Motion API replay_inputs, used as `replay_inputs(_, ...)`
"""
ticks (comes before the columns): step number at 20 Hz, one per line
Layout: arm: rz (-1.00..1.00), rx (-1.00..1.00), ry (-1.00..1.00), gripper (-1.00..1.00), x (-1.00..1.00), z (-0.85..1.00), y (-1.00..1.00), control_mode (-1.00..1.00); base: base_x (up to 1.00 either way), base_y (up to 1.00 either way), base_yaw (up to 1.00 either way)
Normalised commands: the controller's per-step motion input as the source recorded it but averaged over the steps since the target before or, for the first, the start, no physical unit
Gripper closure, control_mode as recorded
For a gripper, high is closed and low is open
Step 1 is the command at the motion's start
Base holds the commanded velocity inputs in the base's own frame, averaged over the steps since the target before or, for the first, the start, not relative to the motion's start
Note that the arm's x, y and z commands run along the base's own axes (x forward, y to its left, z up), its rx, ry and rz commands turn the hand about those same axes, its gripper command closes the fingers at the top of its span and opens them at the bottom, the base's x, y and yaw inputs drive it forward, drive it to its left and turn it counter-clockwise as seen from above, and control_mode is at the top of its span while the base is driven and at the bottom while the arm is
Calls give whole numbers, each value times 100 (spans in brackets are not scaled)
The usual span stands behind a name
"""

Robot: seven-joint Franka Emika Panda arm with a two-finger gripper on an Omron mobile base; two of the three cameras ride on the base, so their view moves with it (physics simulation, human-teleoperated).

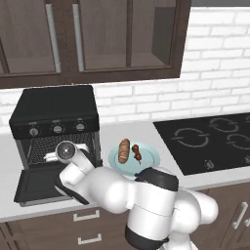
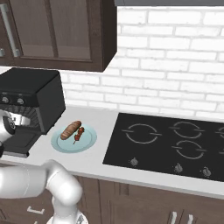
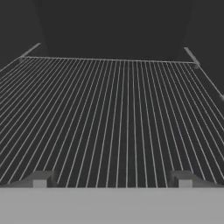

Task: Pick up the kebab skewer and baguette bread, and place them inside the toaster oven. Close the toaster oven door and start by setting the timer.

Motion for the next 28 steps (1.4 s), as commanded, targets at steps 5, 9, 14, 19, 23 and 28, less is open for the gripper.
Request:
replay_inputs(5, 0, 0, 8, -100, -59, -89, 0, -100, 0, 0, 0)
replay_inputs(9, 0, 0, 3, -100, -67, -96, 0, -100, 0, 0, 0)
replay_inputs(14, 0, 0, 4, -100, -75, -93, 0, -100, 0, 0, 0)
replay_inputs(19, 0, 0, 5, -100, -77, -83, 0, -100, 0, 0, 0)
replay_inputs(23, 0, 0, 4, -100, -67, -72, 0, -100, 0, 0, 0)
replay_inputs(28, 0, 0, 2, -100, -65, -61, 0, -100, 0, 0, 0)
